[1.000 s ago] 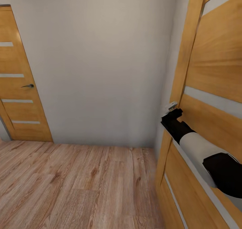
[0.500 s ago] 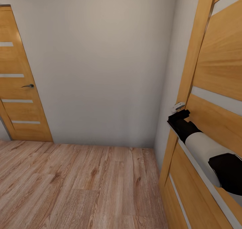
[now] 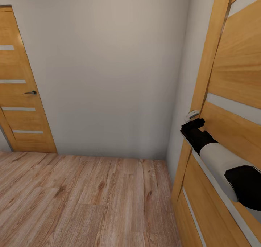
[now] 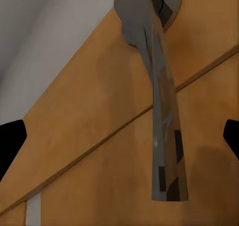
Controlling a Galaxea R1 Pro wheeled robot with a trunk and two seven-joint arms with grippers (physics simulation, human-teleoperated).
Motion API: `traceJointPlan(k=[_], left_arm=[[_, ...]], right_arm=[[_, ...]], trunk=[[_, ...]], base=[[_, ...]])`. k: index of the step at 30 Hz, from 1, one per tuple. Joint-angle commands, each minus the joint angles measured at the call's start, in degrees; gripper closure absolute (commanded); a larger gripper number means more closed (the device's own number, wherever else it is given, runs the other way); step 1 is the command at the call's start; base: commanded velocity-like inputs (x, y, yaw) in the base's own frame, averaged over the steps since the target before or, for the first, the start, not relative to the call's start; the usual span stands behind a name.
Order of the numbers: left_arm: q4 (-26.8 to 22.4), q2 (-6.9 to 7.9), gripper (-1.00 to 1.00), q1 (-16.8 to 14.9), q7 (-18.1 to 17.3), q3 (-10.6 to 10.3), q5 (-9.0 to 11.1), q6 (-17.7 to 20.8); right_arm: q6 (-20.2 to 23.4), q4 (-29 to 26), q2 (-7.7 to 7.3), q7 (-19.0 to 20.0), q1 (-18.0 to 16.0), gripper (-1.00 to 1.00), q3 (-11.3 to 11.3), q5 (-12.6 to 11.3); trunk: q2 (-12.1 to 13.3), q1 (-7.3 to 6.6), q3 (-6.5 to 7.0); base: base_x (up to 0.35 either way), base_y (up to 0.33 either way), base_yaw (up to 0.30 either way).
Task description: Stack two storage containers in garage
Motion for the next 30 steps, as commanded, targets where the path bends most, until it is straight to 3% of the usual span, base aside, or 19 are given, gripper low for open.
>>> traceJointPlan(k=[1, 6, 8, 10, 17, 19, 20, 23, 24, 27, 30], left_arm=[[-0.03, -0.02, -1.00, 0.00, 0.05, 0.08, 0.35, -0.13], [-0.03, -0.02, -1.00, 0.00, 0.04, 0.05, 0.35, -0.13], [-0.03, -0.02, -1.00, 0.00, 0.02, 0.04, 0.35, -0.14], [-0.03, -0.02, -1.00, 0.00, 0.02, 0.05, 0.35, -0.14], [-0.03, -0.03, -1.00, 0.00, 0.03, 0.09, 0.35, -0.13], [-0.01, -0.02, -1.00, 0.00, 0.02, 0.09, 0.36, -0.15], [-0.02, -0.02, -1.00, 0.00, 0.01, 0.09, 0.35, -0.14], [0.02, -0.02, -1.00, 0.00, 0.02, 0.09, 0.38, -0.14], [0.04, -0.02, -1.00, 0.00, 0.02, 0.09, 0.40, -0.13], [0.05, -0.02, -1.00, 0.00, 0.04, 0.09, 0.42, -0.13], [0.06, -0.02, -1.00, 0.00, 0.05, 0.09, 0.43, -0.13]], right_arm=[[0.79, -0.02, -1.30, -0.28, -0.03, -1.00, 0.07, 0.77], [1.43, 0.06, 6.26, -0.57, -0.03, -1.00, 0.12, 0.85], [1.88, 0.09, 8.28, -0.61, -0.03, -1.00, 0.11, 0.86], [1.81, 0.15, 9.29, -0.60, -0.03, -1.00, 0.05, 0.76], [1.19, 0.46, 9.87, -0.15, -0.02, -1.00, -0.13, 0.48], [-2.16, 5.32, 9.81, 0.81, 0.09, -1.00, -0.66, -0.48], [-7.27, 11.72, 9.68, 2.48, 0.12, -1.00, -1.43, -3.04], [-14.91, 19.97, 9.49, 6.76, 0.30, -1.00, -2.01, -7.18], [-18.12, 22.48, 9.29, 11.14, 0.60, -1.00, -2.22, -9.13], [-20.20, 24.07, 9.09, 16.18, 1.80, -1.00, -2.35, -10.49], [-21.01, 25.00, 8.68, 19.99, 5.51, -1.00, -2.49, -11.36]], trunk=[[-0.03, 0.00, -0.06], [-0.03, 0.00, -0.06], [-0.03, 0.00, -0.06], [-0.03, 0.00, -0.06], [-0.03, 0.00, -0.06], [-0.03, 0.00, -0.06], [-0.03, 0.00, -0.06], [-0.03, 0.00, -0.06], [-0.03, 0.00, -0.06], [-0.03, 0.00, -0.06], [-0.03, 0.00, -0.06]], base=[[0.000, 0.000, 0.000], [0.000, 0.000, 0.000], [0.000, 0.000, 0.000], [0.000, 0.000, 0.000], [0.000, 0.000, 0.000], [0.000, 0.000, 0.000], [0.000, 0.000, 0.000], [0.000, 0.000, 0.000], [0.000, 0.000, 0.000], [0.000, 0.000, 0.000], [0.000, 0.000, 0.000]])
